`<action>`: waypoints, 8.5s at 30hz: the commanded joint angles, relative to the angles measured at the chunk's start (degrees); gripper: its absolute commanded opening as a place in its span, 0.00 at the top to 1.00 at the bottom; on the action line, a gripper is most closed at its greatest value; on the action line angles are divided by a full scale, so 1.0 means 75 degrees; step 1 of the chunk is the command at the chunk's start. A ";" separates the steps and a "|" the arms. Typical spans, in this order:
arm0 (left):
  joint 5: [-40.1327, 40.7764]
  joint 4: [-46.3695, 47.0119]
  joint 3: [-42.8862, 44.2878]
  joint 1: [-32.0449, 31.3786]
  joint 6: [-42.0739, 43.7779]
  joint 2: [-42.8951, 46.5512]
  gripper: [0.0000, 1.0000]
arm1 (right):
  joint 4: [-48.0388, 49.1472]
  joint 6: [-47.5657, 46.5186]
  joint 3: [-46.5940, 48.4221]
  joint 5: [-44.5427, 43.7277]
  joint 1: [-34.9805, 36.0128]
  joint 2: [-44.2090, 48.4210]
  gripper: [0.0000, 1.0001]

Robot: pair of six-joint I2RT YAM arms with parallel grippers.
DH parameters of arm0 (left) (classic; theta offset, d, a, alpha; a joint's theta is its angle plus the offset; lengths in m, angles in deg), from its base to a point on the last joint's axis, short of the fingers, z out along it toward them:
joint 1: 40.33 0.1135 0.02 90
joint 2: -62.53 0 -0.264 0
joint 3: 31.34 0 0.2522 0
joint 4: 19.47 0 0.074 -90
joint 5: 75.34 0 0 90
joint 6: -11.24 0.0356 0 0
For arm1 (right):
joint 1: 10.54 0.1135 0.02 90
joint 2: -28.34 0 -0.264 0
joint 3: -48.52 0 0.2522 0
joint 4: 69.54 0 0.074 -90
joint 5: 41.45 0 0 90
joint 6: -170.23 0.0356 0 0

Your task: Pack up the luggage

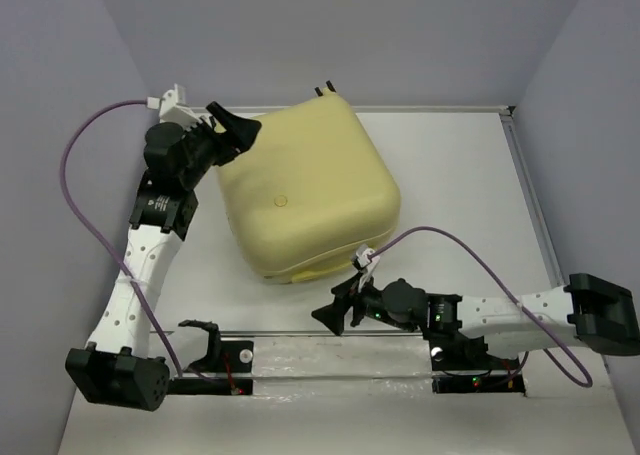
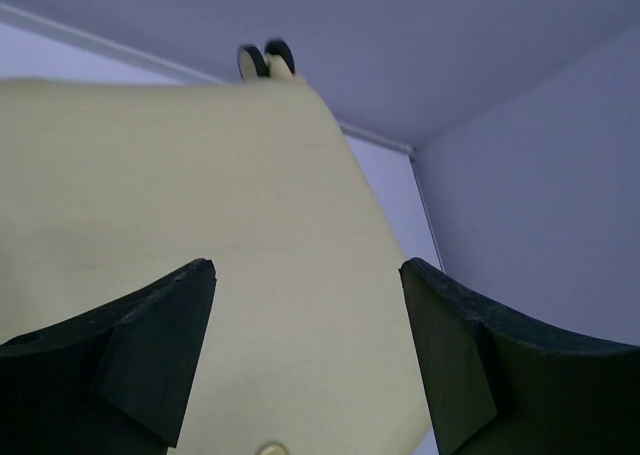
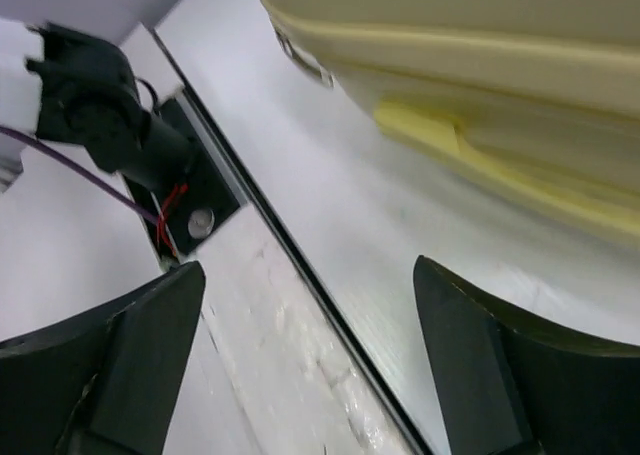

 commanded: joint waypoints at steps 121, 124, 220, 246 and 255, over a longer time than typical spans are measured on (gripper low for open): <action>0.0758 -0.0442 -0.4905 -0.2632 -0.0392 0.4293 0.78 | 0.0650 -0.2392 -0.0366 0.3671 -0.5942 0.0031 0.67; 0.1262 0.0038 -0.5292 -0.3633 -0.0826 0.4130 0.77 | 0.0662 -0.2310 -0.0413 0.3718 -0.5942 0.0324 0.69; -0.1360 0.1468 0.0965 0.1744 -0.1330 -0.4261 0.01 | -0.0486 -0.0025 0.1310 -0.0349 -0.1946 -0.1820 0.93; -0.1515 0.3531 0.0897 0.1767 -0.3055 -0.5306 0.94 | -0.0932 -0.0166 0.1122 -0.0057 -0.2517 -0.1270 0.93; -0.0705 0.4889 -0.3835 0.2447 -0.2901 -0.1304 0.94 | -0.1434 -0.0972 0.1799 0.1385 -0.4055 -0.0741 0.93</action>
